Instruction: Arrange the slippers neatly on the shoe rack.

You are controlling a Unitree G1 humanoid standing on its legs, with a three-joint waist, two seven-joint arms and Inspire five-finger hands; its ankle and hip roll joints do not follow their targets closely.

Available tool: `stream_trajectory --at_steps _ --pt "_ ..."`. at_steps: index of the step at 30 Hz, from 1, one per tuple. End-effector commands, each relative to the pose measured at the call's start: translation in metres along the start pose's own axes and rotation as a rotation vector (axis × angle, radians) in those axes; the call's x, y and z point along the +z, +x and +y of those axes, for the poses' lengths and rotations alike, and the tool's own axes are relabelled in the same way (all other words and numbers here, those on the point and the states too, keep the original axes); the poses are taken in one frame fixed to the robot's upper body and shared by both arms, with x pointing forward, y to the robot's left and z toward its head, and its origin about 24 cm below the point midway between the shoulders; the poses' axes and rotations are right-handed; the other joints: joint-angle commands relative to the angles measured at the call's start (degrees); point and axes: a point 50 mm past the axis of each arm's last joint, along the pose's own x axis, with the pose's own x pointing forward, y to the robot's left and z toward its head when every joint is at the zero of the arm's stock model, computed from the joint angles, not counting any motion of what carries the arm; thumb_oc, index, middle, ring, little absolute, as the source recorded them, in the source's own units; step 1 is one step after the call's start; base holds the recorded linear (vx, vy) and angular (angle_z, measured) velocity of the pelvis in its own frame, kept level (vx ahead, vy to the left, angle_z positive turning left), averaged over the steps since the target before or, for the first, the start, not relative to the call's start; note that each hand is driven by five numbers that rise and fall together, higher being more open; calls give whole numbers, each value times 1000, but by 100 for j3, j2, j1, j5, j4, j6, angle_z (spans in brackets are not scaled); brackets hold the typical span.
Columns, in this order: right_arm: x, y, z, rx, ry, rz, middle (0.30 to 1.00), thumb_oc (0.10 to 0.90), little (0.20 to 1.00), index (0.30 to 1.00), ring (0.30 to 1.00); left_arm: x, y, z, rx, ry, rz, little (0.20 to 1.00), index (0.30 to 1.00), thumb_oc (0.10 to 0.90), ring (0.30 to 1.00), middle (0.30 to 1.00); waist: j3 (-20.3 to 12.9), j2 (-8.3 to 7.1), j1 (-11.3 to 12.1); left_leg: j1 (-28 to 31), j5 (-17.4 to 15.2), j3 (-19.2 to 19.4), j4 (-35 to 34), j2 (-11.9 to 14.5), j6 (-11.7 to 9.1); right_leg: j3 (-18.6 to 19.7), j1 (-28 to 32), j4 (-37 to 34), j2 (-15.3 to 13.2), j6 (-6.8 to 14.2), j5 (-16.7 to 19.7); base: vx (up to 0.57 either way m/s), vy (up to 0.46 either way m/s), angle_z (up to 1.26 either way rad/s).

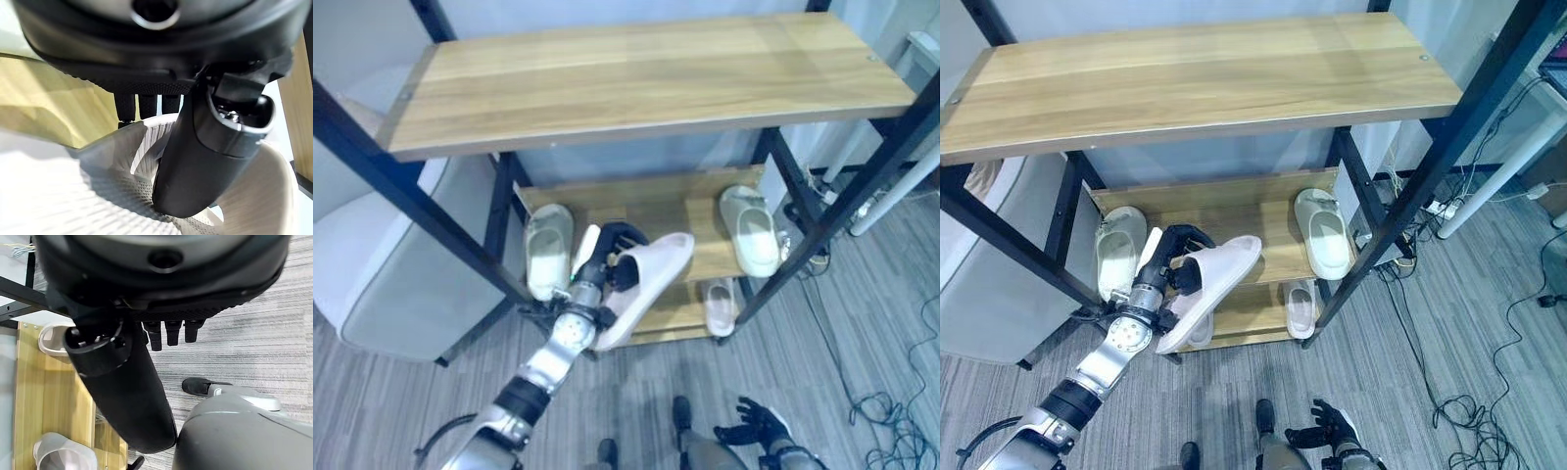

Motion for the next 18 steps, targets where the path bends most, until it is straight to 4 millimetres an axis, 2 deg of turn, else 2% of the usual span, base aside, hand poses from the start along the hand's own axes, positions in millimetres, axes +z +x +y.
stream_trajectory --at_steps 1,3,4,6,8,9,12,14,15,16,18 --pt "-18 -8 -16 -67 51 38 900 800 900 900 900 61 14 9 21 -122 -306 300 300 400 300 300 -255 -205 -3 -768 27 -116 699 -333 44 356 908 194 42 118 -1086 136 -37 -10" --pt "-18 -8 -16 -64 54 40 900 800 900 900 900 58 12 7 12 -122 -293 300 300 400 300 300 -274 -230 15 -849 46 -80 622 -399 78 372 939 176 47 131 -1095 132 -12 -13" --pt "-17 -8 -17 -63 53 37 900 800 900 900 900 57 11 5 -2 -120 -284 300 300 400 300 300 -257 -257 101 -1173 225 -4 496 -598 139 467 1016 168 119 113 -1132 170 3 -17" --pt "-13 -6 -15 -61 53 29 900 800 900 900 900 57 9 6 -3 -111 -287 300 300 400 300 300 -220 -262 261 -1558 461 -72 483 -784 113 691 1096 167 253 63 -1207 177 7 -75" --pt "-14 -6 -13 -53 46 30 900 800 900 900 900 54 7 7 -1 -108 -282 300 300 400 300 300 -259 -243 325 -1467 449 -123 377 -823 155 819 1127 189 342 39 -1268 151 37 -46" --pt "-17 -7 -8 -39 37 40 900 800 900 900 900 53 4 8 -9 -101 -281 300 300 400 300 300 -324 -268 368 -1363 427 -267 289 -879 225 942 1215 211 386 32 -1340 196 64 -11" --pt "-17 -6 -4 -19 25 45 900 800 900 900 900 52 2 8 -21 -98 -280 300 300 400 300 300 -382 -356 434 -1246 366 -219 208 -856 332 1062 1245 411 295 100 -1499 149 89 -59" --pt "-16 -5 -2 -6 10 48 900 800 900 900 900 52 0 9 -27 -96 -283 300 300 400 300 300 -419 -377 521 -1164 277 -115 173 -818 426 1016 1175 728 209 208 -1613 88 112 -62" --pt "-9 -2 2 13 -15 32 900 800 900 900 900 53 -1 10 -25 -91 -291 300 300 400 300 300 -386 -356 602 -1036 177 9 166 -740 509 810 954 1276 70 457 -1568 60 84 -55" --pt "-9 -2 2 13 -16 32 900 800 900 900 900 53 -1 10 -24 -91 -291 300 300 400 300 300 -381 -359 611 -1033 172 20 166 -741 512 820 937 1313 67 462 -1589 49 79 -80" --pt "1 1 5 29 -35 7 900 800 900 900 900 53 -2 11 -27 -80 -289 300 300 400 300 300 -301 -288 585 -785 118 83 91 -663 597 608 499 2074 -82 776 -1324 48 52 -97"
